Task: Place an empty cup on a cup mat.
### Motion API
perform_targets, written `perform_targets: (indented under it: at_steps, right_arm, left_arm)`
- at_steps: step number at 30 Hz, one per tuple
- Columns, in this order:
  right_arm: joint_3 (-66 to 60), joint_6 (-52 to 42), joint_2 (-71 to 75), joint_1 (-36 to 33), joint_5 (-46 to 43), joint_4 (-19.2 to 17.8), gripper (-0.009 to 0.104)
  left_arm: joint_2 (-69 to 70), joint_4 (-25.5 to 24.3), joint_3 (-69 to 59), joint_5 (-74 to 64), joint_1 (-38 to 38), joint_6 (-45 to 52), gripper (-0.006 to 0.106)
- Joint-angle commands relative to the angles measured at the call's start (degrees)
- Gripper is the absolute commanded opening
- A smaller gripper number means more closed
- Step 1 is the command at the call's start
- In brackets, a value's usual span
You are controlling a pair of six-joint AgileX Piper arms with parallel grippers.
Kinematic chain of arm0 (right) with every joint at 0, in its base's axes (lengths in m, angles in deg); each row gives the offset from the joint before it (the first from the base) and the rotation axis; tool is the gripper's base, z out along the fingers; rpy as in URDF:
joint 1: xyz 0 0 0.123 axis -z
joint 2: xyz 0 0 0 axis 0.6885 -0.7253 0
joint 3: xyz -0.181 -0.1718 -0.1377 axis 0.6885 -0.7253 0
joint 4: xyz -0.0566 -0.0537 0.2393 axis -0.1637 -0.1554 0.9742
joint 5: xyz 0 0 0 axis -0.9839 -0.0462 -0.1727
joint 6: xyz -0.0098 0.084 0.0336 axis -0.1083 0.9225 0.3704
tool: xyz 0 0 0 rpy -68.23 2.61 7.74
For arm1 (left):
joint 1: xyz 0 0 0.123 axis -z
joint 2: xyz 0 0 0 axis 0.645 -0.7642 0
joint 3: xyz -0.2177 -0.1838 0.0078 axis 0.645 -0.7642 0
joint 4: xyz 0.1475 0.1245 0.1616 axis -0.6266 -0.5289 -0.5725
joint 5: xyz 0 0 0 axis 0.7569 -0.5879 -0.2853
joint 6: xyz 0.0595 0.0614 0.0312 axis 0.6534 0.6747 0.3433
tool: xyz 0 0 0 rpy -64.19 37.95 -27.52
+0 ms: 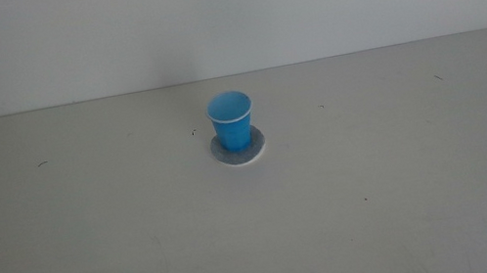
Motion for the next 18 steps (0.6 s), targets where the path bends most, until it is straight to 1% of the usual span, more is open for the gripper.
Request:
perform_targets:
  at_steps: [1,6,11,18]
  right_arm:
    - [-6.6,0.0,8.6,1.6,-7.2,-0.9,0.071]
    - [-22.3,0.0,21.4,4.2,-12.9,-1.1,0.071]
    - [-38.2,-0.6,33.8,5.9,-20.5,-1.3,0.071]
    - [-55.3,-4.4,49.3,6.0,-25.6,-1.7,0.071]
  left_arm:
    - [0.2,0.0,0.3,3.8,-0.1,-0.6,0.105]
    - [0.2,0.0,0.3,3.8,-0.1,-0.6,0.105]
    - [0.2,0.0,0.3,3.8,-0.1,-0.6,0.105]
    - [0.2,0.0,0.3,3.8,-0.1,-0.6,0.105]
